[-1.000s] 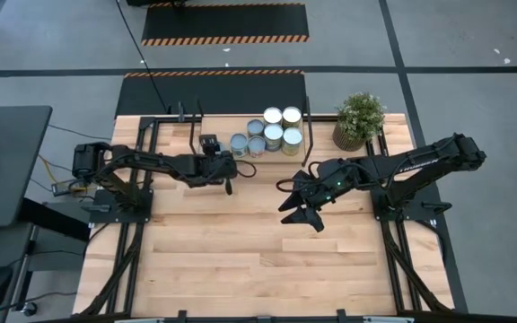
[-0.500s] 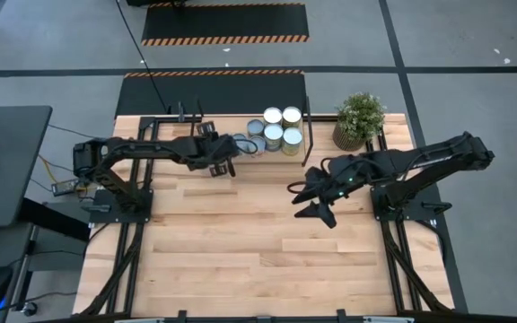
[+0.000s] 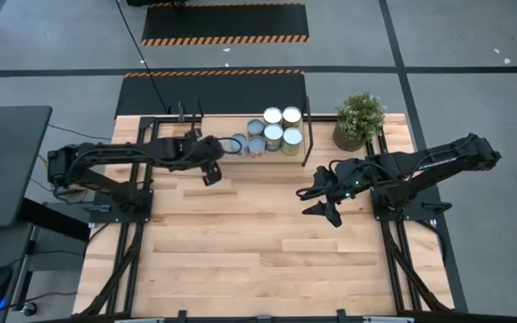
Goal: Pick and place cans onto a shelf
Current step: Put the green tuna can on the shelf
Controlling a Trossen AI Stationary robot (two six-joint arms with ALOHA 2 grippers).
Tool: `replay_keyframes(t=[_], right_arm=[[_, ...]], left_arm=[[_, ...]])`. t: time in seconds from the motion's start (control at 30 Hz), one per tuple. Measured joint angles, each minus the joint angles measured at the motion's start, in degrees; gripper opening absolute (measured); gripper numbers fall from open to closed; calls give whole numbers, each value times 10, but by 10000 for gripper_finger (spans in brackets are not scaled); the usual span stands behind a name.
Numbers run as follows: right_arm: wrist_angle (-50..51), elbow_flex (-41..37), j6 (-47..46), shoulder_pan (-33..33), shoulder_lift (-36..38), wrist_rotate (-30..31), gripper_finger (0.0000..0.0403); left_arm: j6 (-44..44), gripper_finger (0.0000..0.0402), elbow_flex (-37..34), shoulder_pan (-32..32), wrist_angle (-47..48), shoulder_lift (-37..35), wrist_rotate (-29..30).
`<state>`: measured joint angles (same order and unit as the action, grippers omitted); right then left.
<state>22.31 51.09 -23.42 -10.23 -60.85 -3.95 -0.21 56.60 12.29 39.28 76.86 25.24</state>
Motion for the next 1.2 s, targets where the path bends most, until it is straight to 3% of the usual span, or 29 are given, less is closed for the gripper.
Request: replay_keyframes(t=[0.13, 0.33, 0.67, 0.9, 1.2], right_arm=[[-10, -23, 0, -1, 20, 0, 234], [-17, -39, 0, -1, 49, 0, 234], [-23, -41, 23, 0, 67, 0, 234], [-34, -41, 40, 0, 67, 0, 234], [-34, -41, 39, 0, 66, -1, 234]], left_arm=[[-27, 116, -1, 5, 3, 6, -16], [-41, 184, -1, 26, -29, 37, -16], [10, 277, -1, 70, -49, 59, -95], [44, 268, 7, 69, -74, 97, -104], [84, 244, 39, 86, -35, 153, -88]])
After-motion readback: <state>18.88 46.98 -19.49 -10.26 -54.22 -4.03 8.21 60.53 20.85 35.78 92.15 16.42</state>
